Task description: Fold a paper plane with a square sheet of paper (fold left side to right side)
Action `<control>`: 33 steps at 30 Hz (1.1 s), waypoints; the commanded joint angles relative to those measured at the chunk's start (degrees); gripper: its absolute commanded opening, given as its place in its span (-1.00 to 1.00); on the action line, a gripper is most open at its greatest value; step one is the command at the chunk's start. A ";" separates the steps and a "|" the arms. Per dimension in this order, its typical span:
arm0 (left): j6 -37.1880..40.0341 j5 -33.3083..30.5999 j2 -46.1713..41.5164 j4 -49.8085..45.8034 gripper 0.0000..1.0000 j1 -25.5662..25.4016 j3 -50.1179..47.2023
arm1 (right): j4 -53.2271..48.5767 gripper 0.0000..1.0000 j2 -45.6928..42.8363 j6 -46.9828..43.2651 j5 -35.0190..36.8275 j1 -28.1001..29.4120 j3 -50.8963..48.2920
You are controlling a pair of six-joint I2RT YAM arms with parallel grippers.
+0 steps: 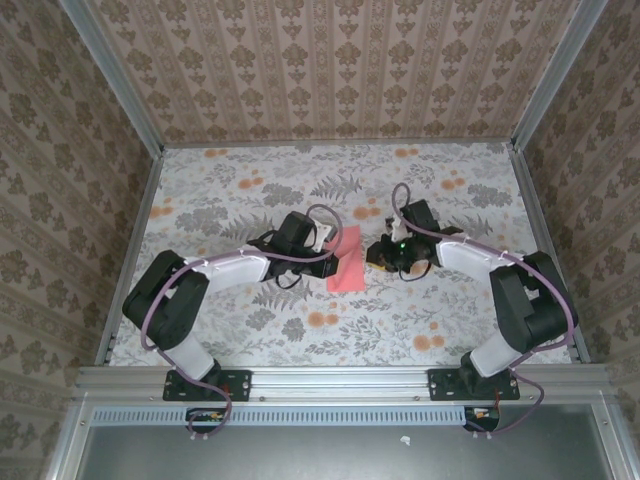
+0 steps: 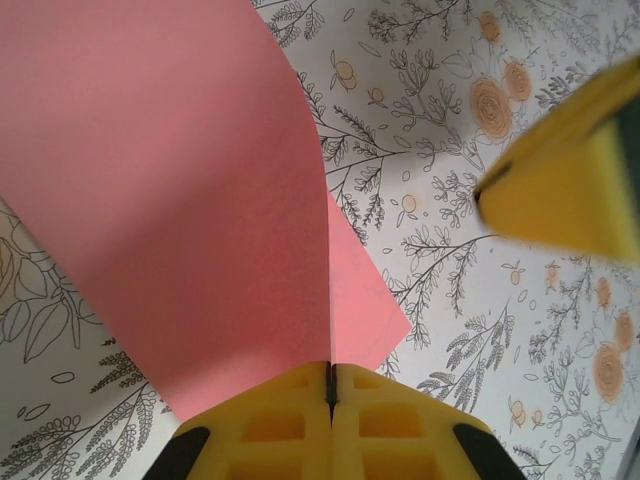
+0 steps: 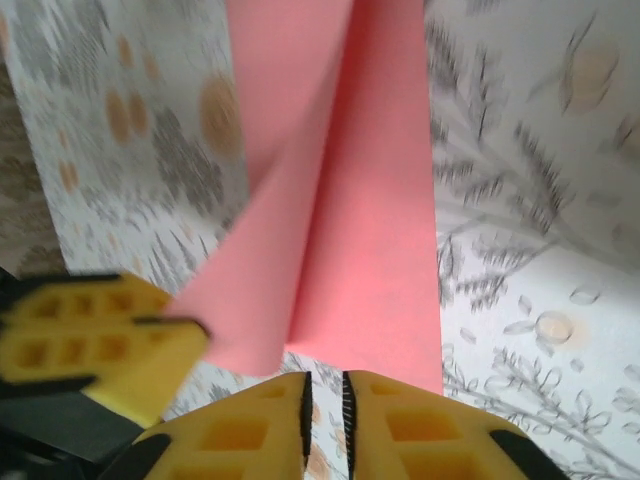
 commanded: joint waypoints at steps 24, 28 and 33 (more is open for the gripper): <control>9.60 2.16 4.64 -9.30 -0.91 4.54 5.71 | -7.07 -0.83 11.54 -2.83 7.34 5.91 2.93; 10.76 2.17 6.23 -9.96 -0.91 5.28 7.09 | -7.94 -0.83 11.80 -3.44 7.96 5.90 3.33; 11.96 2.97 8.12 -10.44 -0.90 5.46 8.71 | -8.23 -0.83 11.89 -3.91 7.77 5.92 3.50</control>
